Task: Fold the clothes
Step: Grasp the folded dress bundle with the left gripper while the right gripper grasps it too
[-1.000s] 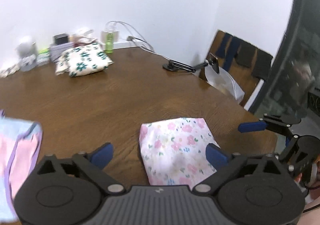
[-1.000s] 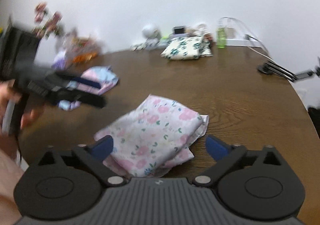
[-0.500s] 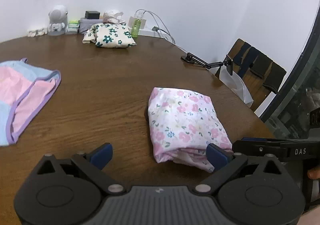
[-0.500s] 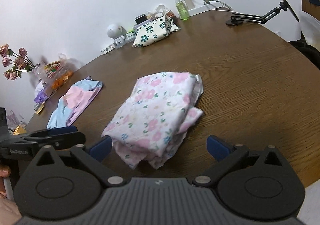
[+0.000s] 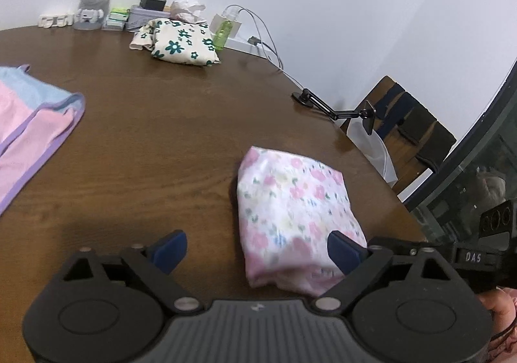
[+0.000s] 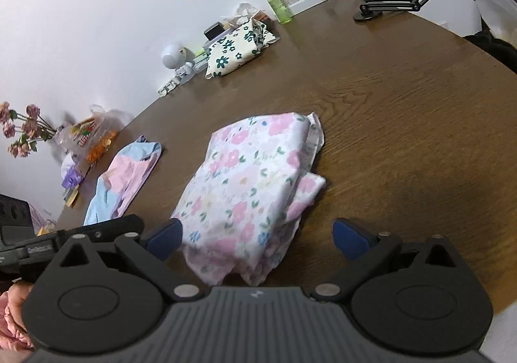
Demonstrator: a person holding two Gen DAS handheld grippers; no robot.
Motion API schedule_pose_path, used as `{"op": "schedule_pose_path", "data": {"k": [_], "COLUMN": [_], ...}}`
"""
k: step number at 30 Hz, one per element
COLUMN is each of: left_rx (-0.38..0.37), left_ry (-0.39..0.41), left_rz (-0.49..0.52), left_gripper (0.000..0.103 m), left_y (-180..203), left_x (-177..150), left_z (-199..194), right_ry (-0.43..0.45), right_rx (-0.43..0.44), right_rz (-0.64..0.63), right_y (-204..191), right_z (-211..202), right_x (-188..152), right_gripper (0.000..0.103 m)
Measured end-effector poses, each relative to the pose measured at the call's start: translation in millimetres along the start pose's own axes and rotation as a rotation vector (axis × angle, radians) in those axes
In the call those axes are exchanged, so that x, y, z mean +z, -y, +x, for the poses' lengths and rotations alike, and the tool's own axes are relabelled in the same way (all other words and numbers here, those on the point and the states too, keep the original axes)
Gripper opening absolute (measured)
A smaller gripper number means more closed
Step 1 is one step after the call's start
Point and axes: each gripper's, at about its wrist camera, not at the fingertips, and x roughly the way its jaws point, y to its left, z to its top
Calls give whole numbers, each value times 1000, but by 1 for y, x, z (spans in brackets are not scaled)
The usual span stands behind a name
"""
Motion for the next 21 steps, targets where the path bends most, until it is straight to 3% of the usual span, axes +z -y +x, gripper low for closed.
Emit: {"op": "schedule_pose_path", "data": {"k": [4,8,10,12,14,21], "left_rx": [5,-17,-18,-29,-44,-77], "left_ry": [-63,-143,-141,-143,-147,-148], "left_rz": [36,92,102,84,53,-16], "left_gripper": [83,75,72,61,59,50], "left_y": [4,11,11,9,3,-11], "left_x": [16,20,23,26,30,43], "left_z": [29,58,63,68,71,79], "right_ry": [-12,5,19,31,33,39], "right_rx": [4,19,32,41,59,97], "right_rz": [16,19,37,70,113,155], "right_y": [5,5,8,14,22,30], "right_z": [16,26,30,34,39,53], "right_x": [8,10,12,14,17,28], "right_gripper": [83,81,72,44,34,33]}}
